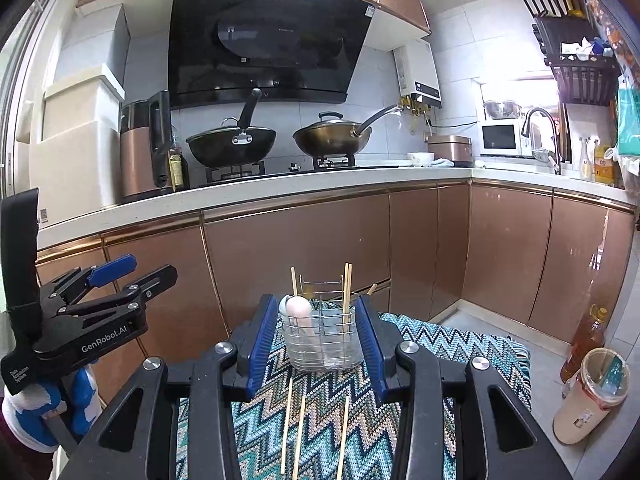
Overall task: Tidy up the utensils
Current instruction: 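Move both open tools back down to the utensils on the cloth, then grasp a white spoon with the left tool while the right tool grasps a chopstick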
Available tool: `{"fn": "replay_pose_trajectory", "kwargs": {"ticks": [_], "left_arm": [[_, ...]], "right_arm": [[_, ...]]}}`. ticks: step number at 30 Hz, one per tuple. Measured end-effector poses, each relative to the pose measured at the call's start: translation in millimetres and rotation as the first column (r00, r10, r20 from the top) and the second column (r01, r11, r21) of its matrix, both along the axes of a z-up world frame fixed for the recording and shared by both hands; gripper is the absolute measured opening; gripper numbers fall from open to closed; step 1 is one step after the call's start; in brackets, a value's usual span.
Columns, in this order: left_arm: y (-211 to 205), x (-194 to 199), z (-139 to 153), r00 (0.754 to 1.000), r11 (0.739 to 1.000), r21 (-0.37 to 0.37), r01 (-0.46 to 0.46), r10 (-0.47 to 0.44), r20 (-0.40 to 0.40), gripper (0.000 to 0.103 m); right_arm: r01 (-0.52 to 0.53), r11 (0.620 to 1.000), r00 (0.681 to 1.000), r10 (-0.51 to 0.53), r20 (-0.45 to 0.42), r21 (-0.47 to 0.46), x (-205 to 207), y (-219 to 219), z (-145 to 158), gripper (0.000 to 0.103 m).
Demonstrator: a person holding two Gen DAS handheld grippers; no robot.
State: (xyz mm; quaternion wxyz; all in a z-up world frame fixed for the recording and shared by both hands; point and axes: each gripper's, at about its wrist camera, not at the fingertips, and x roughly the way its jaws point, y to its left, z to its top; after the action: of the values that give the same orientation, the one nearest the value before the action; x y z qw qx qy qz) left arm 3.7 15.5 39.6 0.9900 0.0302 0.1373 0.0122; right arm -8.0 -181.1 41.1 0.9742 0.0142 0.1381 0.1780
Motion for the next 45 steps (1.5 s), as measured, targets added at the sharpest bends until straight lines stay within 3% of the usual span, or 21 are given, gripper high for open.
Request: {"fn": "replay_pose_trajectory", "kwargs": {"ticks": [14, 23, 31, 40, 45], "left_arm": [[-9.8, -26.3, -6.9, 1.0, 0.999, 0.046, -0.018, 0.018, -0.012, 0.066], [28.1, -24.7, -24.3, 0.988, 0.998, -0.055, 0.001, -0.01, -0.153, 0.066], [106.5, -24.7, -61.9, 0.937, 0.973, -0.222, -0.063, -0.019, -0.35, 0.066], [155.9, -15.1, -132.2, 0.841, 0.908, -0.39, -0.155, -0.086, -0.534, 0.063], [172.9, -0.1, -168.7, 0.792, 0.857, -0.471, -0.21, -0.134, -0.596, 0.052]], "right_arm": [[0.002, 1.0, 1.0, -0.002, 0.005, 0.005, -24.2, -12.2, -4.7, 0.038], [0.007, 1.0, 0.999, -0.008, -0.049, -0.012, -21.9, -24.6, -14.2, 0.038], [-0.024, 0.999, 0.992, 0.02, -0.127, -0.025, -2.1, -23.5, -32.1, 0.038], [-0.097, 0.995, 0.967, 0.085, -0.238, -0.036, 30.8, -3.1, -59.7, 0.038], [-0.129, 0.991, 0.943, 0.108, -0.316, -0.045, 49.0, 3.6, -78.9, 0.038]]}}
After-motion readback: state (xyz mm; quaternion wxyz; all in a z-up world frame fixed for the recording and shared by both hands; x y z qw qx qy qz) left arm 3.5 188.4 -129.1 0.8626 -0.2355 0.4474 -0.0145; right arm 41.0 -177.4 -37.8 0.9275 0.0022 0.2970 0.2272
